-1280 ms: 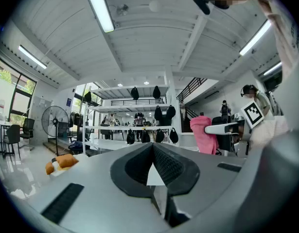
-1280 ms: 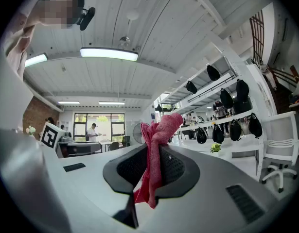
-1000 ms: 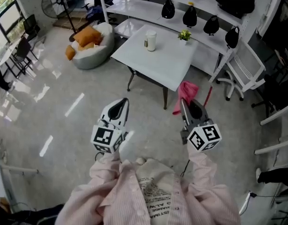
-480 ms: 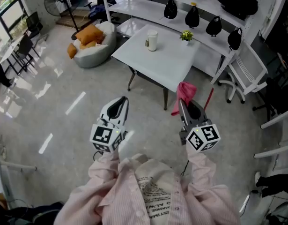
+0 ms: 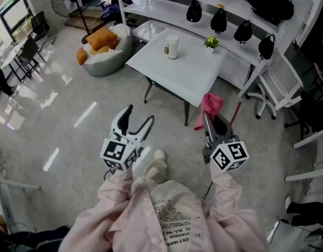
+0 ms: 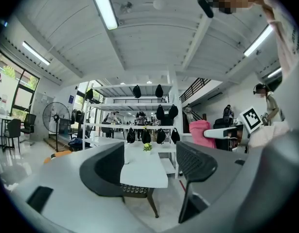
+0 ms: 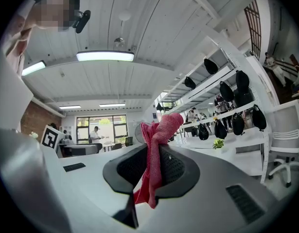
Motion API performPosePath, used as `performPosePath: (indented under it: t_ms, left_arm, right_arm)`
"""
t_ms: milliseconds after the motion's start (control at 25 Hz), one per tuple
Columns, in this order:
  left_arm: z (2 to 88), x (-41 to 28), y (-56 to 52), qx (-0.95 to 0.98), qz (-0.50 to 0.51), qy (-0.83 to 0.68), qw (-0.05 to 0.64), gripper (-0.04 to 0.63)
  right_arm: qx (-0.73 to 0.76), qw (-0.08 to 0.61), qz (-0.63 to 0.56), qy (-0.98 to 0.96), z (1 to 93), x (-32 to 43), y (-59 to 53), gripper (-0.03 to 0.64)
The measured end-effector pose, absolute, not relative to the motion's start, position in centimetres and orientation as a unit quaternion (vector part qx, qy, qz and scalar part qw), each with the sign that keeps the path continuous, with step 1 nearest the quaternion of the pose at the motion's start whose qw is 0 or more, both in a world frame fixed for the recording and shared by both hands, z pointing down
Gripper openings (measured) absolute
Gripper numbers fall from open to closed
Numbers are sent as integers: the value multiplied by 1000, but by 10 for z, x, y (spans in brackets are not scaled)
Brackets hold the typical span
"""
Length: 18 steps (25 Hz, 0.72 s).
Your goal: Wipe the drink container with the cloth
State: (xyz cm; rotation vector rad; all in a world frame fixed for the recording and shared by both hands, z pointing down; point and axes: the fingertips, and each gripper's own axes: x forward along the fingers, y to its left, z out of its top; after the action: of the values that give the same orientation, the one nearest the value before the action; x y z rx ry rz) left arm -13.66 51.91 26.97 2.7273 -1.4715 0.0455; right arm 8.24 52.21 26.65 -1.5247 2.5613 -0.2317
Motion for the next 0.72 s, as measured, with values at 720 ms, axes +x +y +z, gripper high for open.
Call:
performPosePath:
  t_ms: [720]
  left_arm:
    - [319,-160,358,877,51,-473,61,365]
  right_arm:
    - [-512,67,-117,848,301,66,360,44]
